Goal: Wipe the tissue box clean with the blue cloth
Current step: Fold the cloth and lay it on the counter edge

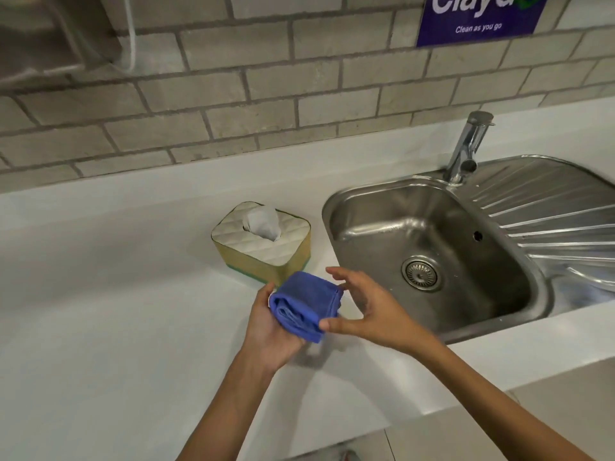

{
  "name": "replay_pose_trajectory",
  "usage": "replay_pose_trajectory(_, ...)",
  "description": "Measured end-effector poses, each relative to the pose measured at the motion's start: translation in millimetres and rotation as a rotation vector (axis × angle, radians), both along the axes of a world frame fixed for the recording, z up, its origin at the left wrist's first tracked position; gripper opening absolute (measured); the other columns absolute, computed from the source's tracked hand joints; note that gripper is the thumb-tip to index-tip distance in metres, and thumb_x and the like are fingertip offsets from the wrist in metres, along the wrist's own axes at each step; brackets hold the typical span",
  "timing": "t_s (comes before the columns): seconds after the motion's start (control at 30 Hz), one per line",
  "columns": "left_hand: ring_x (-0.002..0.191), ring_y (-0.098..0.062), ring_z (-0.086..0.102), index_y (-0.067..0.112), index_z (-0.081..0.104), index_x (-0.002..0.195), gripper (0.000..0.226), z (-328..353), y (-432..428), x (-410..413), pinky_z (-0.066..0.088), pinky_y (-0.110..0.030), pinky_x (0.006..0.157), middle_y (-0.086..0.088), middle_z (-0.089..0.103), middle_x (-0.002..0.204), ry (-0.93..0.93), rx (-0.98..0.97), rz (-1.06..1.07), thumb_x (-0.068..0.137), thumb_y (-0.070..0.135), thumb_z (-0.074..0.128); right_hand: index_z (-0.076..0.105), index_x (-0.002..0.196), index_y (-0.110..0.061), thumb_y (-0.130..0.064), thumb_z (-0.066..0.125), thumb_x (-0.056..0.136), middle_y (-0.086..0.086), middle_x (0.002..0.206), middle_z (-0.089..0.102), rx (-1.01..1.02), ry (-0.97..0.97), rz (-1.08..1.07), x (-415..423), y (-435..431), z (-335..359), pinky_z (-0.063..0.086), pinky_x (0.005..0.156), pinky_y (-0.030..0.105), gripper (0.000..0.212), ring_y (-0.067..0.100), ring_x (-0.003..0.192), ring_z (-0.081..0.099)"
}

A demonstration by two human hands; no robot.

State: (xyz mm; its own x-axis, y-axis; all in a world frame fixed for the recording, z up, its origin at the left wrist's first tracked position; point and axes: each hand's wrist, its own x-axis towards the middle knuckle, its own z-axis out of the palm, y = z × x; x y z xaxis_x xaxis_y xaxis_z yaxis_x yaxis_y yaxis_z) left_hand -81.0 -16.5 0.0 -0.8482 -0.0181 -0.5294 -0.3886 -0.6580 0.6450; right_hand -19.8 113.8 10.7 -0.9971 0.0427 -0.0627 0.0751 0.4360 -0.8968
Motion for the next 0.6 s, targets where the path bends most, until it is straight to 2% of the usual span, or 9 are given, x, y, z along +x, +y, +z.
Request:
replay_pose_trajectory(0.03,0.083,-0.029,0.071,-0.013,0.052,0.118,0.084,4,-11,2,0.059,-0.037,0.070,-0.032,0.067,0.084,-0.090,0.146,-0.224,0.071,0.057,0.055,0.053,0.124,-0.032,-0.055,0.076,0.057,-0.013,0.119,0.052,0.111,0.075,0.053,6,-1,2,0.042,0.093,0.013,0.075,0.001,0.108,0.053)
replay_pose_trajectory(0.07,0.081,-0.033,0.071,-0.003,0.053,0.120,0.076,13,-19,4,0.059,-0.040,0.068,-0.029,0.070,0.083,-0.171,0.300,-0.479,0.078,0.059,0.046,0.058,0.118,-0.031,-0.056,0.075,0.057,-0.013,0.115,0.054,0.206,0.130,0.085,10,-2,2,0.042,0.090,0.011,0.069,0.000,0.104,0.054)
replay_pose_trajectory(0.1,0.079,-0.034,0.071,0.002,0.059,0.112,0.070,15,-21,5,0.060,-0.040,0.066,-0.025,0.073,0.082,-0.190,0.319,-0.648,0.081,0.062,0.040,0.062,0.113,-0.029,-0.054,0.075,0.060,-0.012,0.110,0.057,0.267,0.170,0.090,13,-1,2,0.043,0.086,0.010,0.061,0.001,0.099,0.055)
replay_pose_trajectory(0.2,0.095,-0.033,0.069,0.000,0.069,0.101,0.070,12,-26,5,0.061,-0.039,0.072,-0.023,0.071,0.105,-0.041,0.217,-0.905,0.075,0.062,0.049,0.069,0.097,-0.018,-0.038,0.073,0.072,-0.007,0.087,0.064,0.261,0.223,0.030,17,1,1,0.045,0.073,0.018,0.033,0.009,0.078,0.057)
replay_pose_trajectory(0.3,0.090,-0.022,0.071,0.017,0.070,0.100,0.054,16,-24,10,0.058,-0.029,0.067,-0.010,0.074,0.103,0.110,-0.159,-1.126,0.066,0.058,0.061,0.063,0.079,-0.004,-0.023,0.068,0.081,0.005,0.070,0.057,0.020,0.151,-0.040,19,4,2,0.042,0.064,0.032,0.019,0.016,0.065,0.049)
replay_pose_trajectory(0.37,0.083,-0.014,0.070,0.027,0.068,0.097,0.044,17,-21,14,0.050,-0.024,0.066,0.000,0.075,0.095,0.154,-0.471,-1.212,0.072,0.062,0.058,0.062,0.088,0.008,-0.012,0.059,0.087,0.011,0.075,0.058,-0.212,0.097,-0.067,20,8,3,0.043,0.066,0.032,0.020,0.016,0.070,0.051)
replay_pose_trajectory(0.43,0.083,-0.010,0.064,0.027,0.065,0.101,0.046,19,-17,16,0.046,-0.024,0.068,0.005,0.071,0.096,0.226,-0.687,-1.214,0.075,0.064,0.055,0.060,0.103,0.008,-0.005,0.048,0.091,0.001,0.080,0.069,-0.374,0.072,-0.081,19,12,5,0.050,0.068,0.020,0.020,0.008,0.075,0.062)
replay_pose_trajectory(0.5,0.088,-0.009,0.062,0.021,0.062,0.109,0.054,19,-11,18,0.050,-0.025,0.072,0.008,0.068,0.098,0.295,-0.777,-1.160,0.074,0.061,0.060,0.058,0.103,0.001,-0.003,0.042,0.094,-0.009,0.072,0.073,-0.529,0.029,-0.108,17,17,5,0.051,0.061,0.013,0.019,0.000,0.069,0.067)
replay_pose_trajectory(0.6,0.093,-0.011,0.064,0.011,0.047,0.126,0.074,18,2,22,0.054,-0.026,0.076,0.006,0.064,0.099,0.416,-0.777,-1.016,0.068,0.047,0.075,0.059,0.086,-0.007,-0.012,0.045,0.094,-0.004,0.064,0.070,-0.585,-0.024,-0.180,15,25,7,0.050,0.058,0.019,0.016,0.009,0.061,0.064)
